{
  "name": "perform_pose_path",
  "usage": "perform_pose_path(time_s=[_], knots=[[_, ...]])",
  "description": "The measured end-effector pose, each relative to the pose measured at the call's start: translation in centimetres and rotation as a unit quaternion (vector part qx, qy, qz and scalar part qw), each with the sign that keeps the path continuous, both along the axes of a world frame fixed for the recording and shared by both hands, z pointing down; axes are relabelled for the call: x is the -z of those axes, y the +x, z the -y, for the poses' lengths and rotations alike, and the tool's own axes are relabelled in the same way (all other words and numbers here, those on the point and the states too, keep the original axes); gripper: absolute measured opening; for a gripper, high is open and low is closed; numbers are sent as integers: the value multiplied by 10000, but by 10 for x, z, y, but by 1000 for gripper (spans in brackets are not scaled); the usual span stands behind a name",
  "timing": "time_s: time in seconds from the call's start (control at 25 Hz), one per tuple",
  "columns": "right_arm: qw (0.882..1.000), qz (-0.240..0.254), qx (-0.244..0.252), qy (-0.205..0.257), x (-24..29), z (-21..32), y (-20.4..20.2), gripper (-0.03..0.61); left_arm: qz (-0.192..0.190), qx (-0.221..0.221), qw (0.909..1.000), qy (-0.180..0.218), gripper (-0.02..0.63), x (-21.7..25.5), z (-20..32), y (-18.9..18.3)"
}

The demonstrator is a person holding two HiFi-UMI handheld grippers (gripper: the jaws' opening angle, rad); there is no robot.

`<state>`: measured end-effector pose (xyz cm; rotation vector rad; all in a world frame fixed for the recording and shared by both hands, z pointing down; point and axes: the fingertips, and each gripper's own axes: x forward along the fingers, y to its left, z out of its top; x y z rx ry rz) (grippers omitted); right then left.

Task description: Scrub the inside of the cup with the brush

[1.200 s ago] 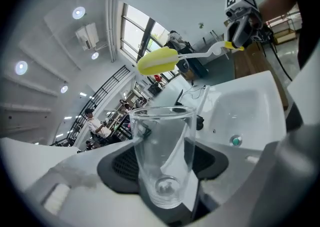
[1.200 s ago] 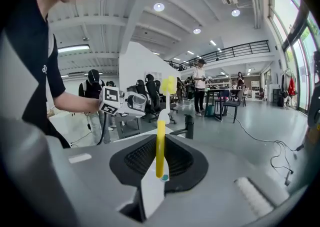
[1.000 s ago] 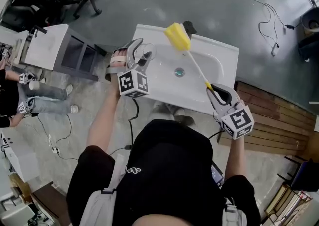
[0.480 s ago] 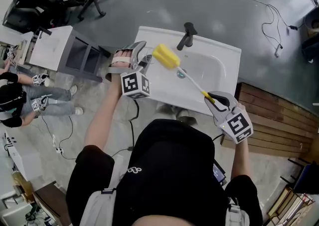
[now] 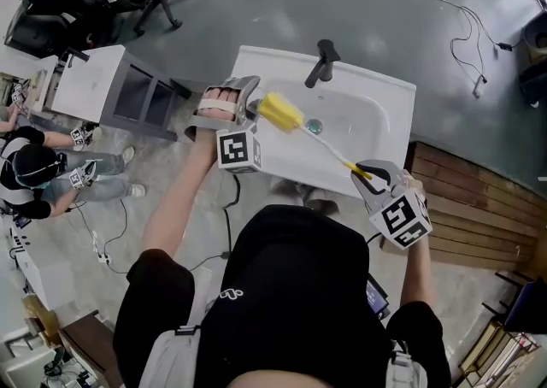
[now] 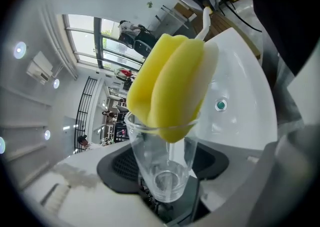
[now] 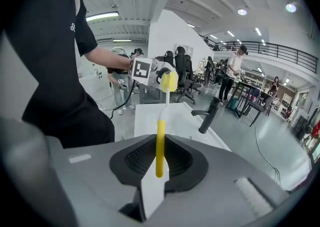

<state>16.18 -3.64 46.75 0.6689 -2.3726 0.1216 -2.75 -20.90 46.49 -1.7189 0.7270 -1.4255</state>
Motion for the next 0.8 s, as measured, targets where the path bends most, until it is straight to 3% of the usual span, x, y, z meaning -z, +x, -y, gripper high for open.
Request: perform_pose_path(time_s=[0.4, 0.8], knots=[[9982, -571, 85, 149, 7, 6, 4, 51, 705, -136, 9974, -98, 285, -18, -7, 0], [9978, -612, -102, -253, 4, 2, 4, 51, 859, -159, 9961, -155, 285, -23, -11, 6]])
